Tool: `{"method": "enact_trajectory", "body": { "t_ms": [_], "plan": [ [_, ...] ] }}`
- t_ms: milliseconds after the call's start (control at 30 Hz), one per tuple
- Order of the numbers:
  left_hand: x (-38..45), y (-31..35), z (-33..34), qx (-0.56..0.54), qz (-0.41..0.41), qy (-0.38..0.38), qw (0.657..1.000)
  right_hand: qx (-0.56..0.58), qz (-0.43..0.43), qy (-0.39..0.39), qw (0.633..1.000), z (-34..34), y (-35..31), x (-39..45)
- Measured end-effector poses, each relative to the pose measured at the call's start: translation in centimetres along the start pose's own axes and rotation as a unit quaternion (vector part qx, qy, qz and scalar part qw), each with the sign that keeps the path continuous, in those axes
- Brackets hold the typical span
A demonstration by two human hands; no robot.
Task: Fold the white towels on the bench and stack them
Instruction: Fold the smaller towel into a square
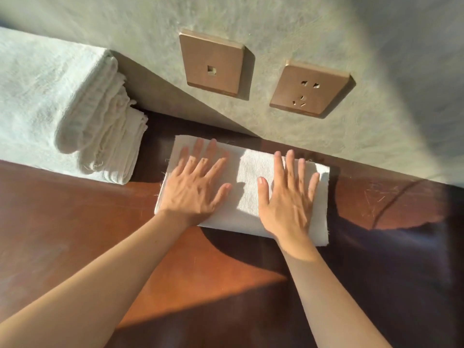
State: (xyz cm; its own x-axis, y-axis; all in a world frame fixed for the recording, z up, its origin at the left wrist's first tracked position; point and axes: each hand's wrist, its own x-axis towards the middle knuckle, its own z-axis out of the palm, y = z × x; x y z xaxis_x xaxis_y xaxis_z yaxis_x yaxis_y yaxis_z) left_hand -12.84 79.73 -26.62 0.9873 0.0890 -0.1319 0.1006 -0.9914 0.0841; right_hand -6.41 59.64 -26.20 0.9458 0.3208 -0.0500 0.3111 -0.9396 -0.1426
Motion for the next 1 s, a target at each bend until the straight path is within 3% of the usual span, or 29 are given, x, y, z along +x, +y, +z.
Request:
{"method": "enact_trajectory", "body": {
  "t_ms": [67, 133, 267, 433, 533, 600, 700, 733, 900, 1000],
  "plan": [
    [0.7, 0.8, 0.4, -0.02, 0.055, 0.004, 0.998, -0.008, -0.059, -0.017, 0.998, 0.7, -1.0, 1.0],
    [1.2, -0.3, 0.8, -0.031, 0.053, -0.003, 0.998, -0.038, -0.067, -0.02, 0.997, 1.3, 0.0, 1.5],
    [0.2, -3.1, 1.5, -0.053, -0.011, 0.029, 0.998, -0.026, 0.012, 0.014, 0.999, 1.5, 3.6, 0.6],
    [-2.4, -3.8, 0.9, -0.161, -0.108, 0.068, 0.979, 0.037, 0.132, 0.021, 0.99, 0.9, 4.5, -0.6],
    [-3.5, -2.2, 0.2, -0.305, -0.222, 0.122, 0.918, 0.121, 0.244, 0.069, 0.96, 0.0, 3.3, -1.6],
    [-3.3, -1.1, -0.9, -0.407, -0.328, 0.139, 0.841, 0.122, 0.282, 0.086, 0.948, -0.8, 2.6, -2.1],
    [-3.1, -0.1, -2.7, -0.523, -0.471, 0.104, 0.702, 0.118, 0.313, 0.048, 0.941, -2.0, 1.9, -2.9],
    [-3.4, 0.1, -3.0, -0.534, -0.489, 0.075, 0.685, 0.133, 0.328, 0.027, 0.935, -2.4, 1.7, -3.2],
    [-6.3, -0.5, -4.0, -0.554, -0.469, -0.098, 0.681, 0.191, 0.364, -0.075, 0.908, -5.1, 0.7, -5.5],
    [-7.9, -1.4, -5.8, -0.55, -0.434, -0.114, 0.704, 0.187, 0.326, -0.103, 0.921, -7.5, -0.4, -6.2]
  ]
}}
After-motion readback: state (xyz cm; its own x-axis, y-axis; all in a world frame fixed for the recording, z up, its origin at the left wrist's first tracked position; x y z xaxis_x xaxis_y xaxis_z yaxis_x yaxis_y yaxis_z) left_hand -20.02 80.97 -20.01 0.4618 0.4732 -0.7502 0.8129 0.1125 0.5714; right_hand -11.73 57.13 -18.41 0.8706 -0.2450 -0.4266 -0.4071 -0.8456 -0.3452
